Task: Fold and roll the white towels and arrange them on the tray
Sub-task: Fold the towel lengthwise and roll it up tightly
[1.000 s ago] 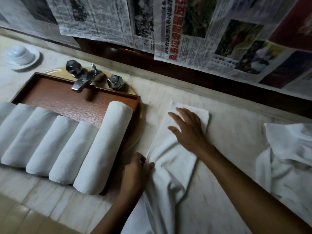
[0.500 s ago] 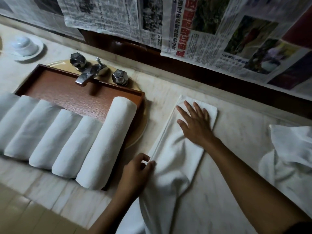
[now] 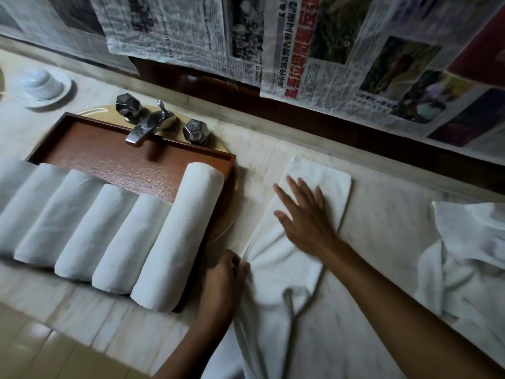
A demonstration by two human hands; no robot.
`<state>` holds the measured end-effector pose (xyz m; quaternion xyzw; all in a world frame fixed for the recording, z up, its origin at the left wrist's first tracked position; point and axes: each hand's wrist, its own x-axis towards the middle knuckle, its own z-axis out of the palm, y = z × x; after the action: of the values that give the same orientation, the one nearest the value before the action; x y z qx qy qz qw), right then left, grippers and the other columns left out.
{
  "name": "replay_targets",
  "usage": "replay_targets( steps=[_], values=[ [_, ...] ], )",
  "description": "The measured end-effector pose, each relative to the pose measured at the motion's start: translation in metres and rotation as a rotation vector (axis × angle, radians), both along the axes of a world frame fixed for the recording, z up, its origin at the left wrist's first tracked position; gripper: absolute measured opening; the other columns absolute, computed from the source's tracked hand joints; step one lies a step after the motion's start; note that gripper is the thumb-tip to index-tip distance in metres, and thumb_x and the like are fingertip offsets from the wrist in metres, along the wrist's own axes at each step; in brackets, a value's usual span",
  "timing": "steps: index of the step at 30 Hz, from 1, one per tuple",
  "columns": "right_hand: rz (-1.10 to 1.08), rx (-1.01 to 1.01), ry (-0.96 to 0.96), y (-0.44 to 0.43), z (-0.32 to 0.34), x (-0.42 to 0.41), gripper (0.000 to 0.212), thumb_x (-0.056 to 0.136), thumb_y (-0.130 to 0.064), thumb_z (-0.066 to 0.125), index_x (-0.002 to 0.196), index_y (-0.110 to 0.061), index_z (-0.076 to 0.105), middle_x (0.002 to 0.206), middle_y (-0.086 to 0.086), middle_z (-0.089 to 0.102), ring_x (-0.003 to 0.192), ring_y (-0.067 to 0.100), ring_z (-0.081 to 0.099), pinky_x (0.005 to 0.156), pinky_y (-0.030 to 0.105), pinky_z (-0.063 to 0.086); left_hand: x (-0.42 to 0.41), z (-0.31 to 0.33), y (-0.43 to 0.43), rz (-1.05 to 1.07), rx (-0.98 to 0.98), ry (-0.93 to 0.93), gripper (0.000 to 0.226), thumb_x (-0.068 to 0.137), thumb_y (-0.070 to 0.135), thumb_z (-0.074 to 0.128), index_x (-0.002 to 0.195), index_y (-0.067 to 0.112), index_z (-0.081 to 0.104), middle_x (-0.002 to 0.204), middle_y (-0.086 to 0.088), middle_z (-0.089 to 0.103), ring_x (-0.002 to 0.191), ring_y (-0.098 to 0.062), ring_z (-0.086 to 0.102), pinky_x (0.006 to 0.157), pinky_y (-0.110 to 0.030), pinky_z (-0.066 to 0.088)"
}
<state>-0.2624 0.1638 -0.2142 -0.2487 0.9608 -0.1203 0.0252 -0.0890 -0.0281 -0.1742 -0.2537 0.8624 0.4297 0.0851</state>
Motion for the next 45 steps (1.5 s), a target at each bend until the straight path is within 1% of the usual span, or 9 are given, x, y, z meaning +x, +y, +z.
replay_targets(
  steps=[6, 12, 18, 26, 32, 36, 38, 42, 45],
  values=[
    [-0.028, 0.123, -0.083, 0.005, -0.01, 0.005, 0.065, 0.102, -0.064, 0.01, 0.163, -0.041, 0.004, 0.172, -0.01, -0.004, 0.159, 0.017, -0.007, 0.126, 0.055, 0.001, 0.006, 0.013, 0.013, -0.119, -0.025, -0.099, 0.026, 0.091, 0.036, 0.068, 0.08, 0.026, 0.046, 0.075, 0.008, 0.057, 0.069, -0.015, 0.055, 0.059, -0.032, 0.035],
    [-0.026, 0.133, -0.003, 0.012, -0.01, 0.0, 0.058, 0.107, -0.056, 0.013, 0.163, -0.04, 0.011, 0.172, -0.012, 0.005, 0.159, 0.014, 0.0, 0.126, 0.053, 0.007, 0.024, 0.035, 0.013, 0.051, 0.583, -0.242, 0.025, 0.098, 0.027, 0.069, 0.079, 0.015, 0.058, 0.055, 0.004, 0.05, 0.047, -0.009, 0.042, 0.044, -0.021, 0.029],
    [-0.052, 0.128, 0.033, 0.011, -0.012, -0.003, 0.059, 0.106, -0.057, 0.017, 0.163, -0.039, 0.014, 0.172, -0.012, 0.008, 0.159, 0.014, 0.004, 0.126, 0.053, 0.009, 0.035, 0.019, -0.016, 0.09, 0.257, -0.068, 0.024, 0.094, 0.04, 0.069, 0.079, 0.022, 0.065, 0.069, 0.005, 0.071, 0.059, -0.007, 0.061, 0.056, -0.026, 0.044],
    [-0.058, 0.112, 0.072, 0.011, -0.015, -0.002, 0.06, 0.107, -0.056, 0.024, 0.163, -0.036, 0.019, 0.172, -0.005, 0.013, 0.158, 0.021, 0.009, 0.124, 0.057, 0.015, 0.042, -0.001, -0.01, 0.036, 0.008, -0.064, 0.023, 0.096, 0.038, 0.067, 0.087, 0.02, 0.057, 0.075, 0.005, 0.066, 0.07, -0.002, 0.058, 0.059, -0.028, 0.04],
    [0.118, -0.141, 0.169, -0.006, -0.003, 0.049, 0.05, 0.102, -0.041, 0.049, 0.149, -0.025, 0.053, 0.161, 0.009, 0.04, 0.151, 0.029, 0.033, 0.121, 0.058, 0.025, 0.043, 0.002, -0.007, 0.048, -0.039, -0.041, 0.021, 0.097, 0.036, 0.067, 0.09, 0.02, 0.056, 0.075, 0.007, 0.064, 0.069, -0.003, 0.056, 0.061, -0.032, 0.037],
    [0.199, 0.053, -0.01, 0.011, -0.011, 0.068, 0.056, 0.106, -0.051, 0.026, 0.161, -0.041, 0.024, 0.171, -0.012, 0.011, 0.158, 0.013, 0.004, 0.125, 0.054, 0.011, 0.043, 0.009, 0.0, 0.062, -0.039, -0.017, 0.016, 0.096, 0.032, 0.069, 0.094, 0.021, 0.058, 0.079, 0.01, 0.062, 0.076, -0.015, 0.061, 0.064, -0.031, 0.041],
    [0.197, 0.098, -0.004, 0.015, -0.007, 0.062, 0.057, 0.106, -0.052, 0.021, 0.162, -0.041, 0.017, 0.172, -0.013, 0.006, 0.159, 0.013, 0.0, 0.126, 0.054, 0.009, 0.05, 0.013, 0.005, 0.114, 0.097, -0.098, 0.017, 0.092, 0.028, 0.072, 0.097, 0.02, 0.058, 0.082, 0.006, 0.064, 0.076, -0.017, 0.062, 0.064, -0.031, 0.044],
    [0.21, 0.126, 0.042, 0.015, -0.005, 0.062, 0.06, 0.107, -0.057, 0.012, 0.163, -0.038, 0.018, 0.172, -0.008, 0.011, 0.159, 0.017, 0.007, 0.125, 0.056, 0.013, 0.075, 0.017, 0.004, 0.311, 0.922, -0.326, 0.038, 0.075, 0.032, 0.084, 0.093, 0.001, 0.069, 0.084, -0.021, 0.062, 0.074, -0.028, 0.056, 0.067, -0.034, 0.044],
    [0.214, 0.106, 0.054, 0.018, -0.008, 0.06, 0.058, 0.107, -0.056, 0.02, 0.162, -0.037, 0.02, 0.171, -0.008, 0.015, 0.158, 0.017, 0.01, 0.124, 0.056, 0.015, 0.091, 0.013, -0.003, 0.287, 0.576, -0.18, 0.024, 0.093, 0.026, 0.074, 0.075, 0.014, 0.065, 0.064, -0.002, 0.058, 0.06, -0.018, 0.05, 0.058, -0.027, 0.037]
  ],
)
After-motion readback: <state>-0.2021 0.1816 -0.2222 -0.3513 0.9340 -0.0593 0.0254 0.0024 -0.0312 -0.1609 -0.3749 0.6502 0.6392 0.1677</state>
